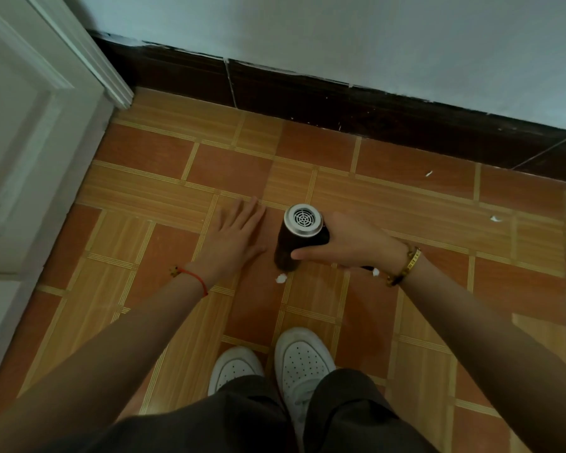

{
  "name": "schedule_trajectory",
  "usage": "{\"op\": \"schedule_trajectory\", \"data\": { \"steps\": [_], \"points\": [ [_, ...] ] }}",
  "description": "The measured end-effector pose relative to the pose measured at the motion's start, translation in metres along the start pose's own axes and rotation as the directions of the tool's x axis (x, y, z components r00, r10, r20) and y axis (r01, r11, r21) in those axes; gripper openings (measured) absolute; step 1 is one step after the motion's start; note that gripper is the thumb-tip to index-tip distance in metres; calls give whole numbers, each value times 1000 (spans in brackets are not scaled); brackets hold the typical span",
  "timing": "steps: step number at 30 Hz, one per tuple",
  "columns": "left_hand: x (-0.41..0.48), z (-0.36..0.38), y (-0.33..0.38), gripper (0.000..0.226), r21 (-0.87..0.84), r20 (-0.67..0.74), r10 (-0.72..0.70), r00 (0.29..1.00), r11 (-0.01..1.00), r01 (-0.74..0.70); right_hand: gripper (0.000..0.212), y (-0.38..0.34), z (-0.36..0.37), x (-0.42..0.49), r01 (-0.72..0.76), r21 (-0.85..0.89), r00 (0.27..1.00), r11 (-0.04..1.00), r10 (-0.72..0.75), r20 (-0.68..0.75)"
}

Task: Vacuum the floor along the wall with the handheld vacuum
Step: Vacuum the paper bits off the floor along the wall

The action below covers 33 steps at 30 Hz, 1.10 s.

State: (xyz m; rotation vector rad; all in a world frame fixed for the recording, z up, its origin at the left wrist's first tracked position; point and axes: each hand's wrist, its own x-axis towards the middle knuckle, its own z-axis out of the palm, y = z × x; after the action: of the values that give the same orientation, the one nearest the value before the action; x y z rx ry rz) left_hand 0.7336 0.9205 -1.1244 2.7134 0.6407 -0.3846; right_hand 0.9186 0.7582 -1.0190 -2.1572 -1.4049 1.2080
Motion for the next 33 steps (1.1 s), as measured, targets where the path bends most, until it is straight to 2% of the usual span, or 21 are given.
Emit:
{"op": "schedule_trajectory", "data": {
  "steps": [4, 7, 10, 13, 15, 17, 23, 26, 31, 33],
  "points": [
    [4, 2, 4, 76, -2, -8, -13, 1000, 1000, 13, 52, -2, 1, -6, -2, 24, 998, 1000, 0, 66],
    [7, 3, 6, 72, -16, -16, -23, 1000, 1000, 23, 55, -2, 2, -10, -7, 76, 997, 997, 1, 79],
    [10, 2, 11, 71, -55, -22, -29, 999, 998, 28, 45, 4, 3, -15, -59, 138, 994, 989, 46, 97],
    [16, 2, 20, 72, -105, -15, -21, 1000, 994, 20, 46, 18, 0, -24, -81, 190, 994, 978, 94, -60],
    [21, 2, 30, 72, -118, -7, -8, 1000, 993, 7, 52, 29, -4, -30, -85, 107, 968, 991, 108, -227],
    [27, 1, 41, 72, -139, -6, 7, 1000, 990, -8, 53, 38, -7, -36, -109, 77, 934, 991, 128, -333],
    [40, -1, 68, 70, -123, -14, 39, 999, 992, -40, 41, 57, -14, -45, -182, 222, 782, 958, 278, -558],
    [44, 4, 76, 71, -111, -2, 36, 999, 993, -36, 45, 61, -17, -48, -214, 245, 760, 946, 319, -566],
    [48, 4, 89, 70, -107, -45, 23, 999, 994, -28, 50, 63, -19, -55, -216, 210, 835, 953, 292, -467],
    [52, 5, 92, 70, -104, -75, 33, 997, 994, -41, 51, 61, -20, -56, -224, 175, 831, 959, 282, -480]
  ]
}}
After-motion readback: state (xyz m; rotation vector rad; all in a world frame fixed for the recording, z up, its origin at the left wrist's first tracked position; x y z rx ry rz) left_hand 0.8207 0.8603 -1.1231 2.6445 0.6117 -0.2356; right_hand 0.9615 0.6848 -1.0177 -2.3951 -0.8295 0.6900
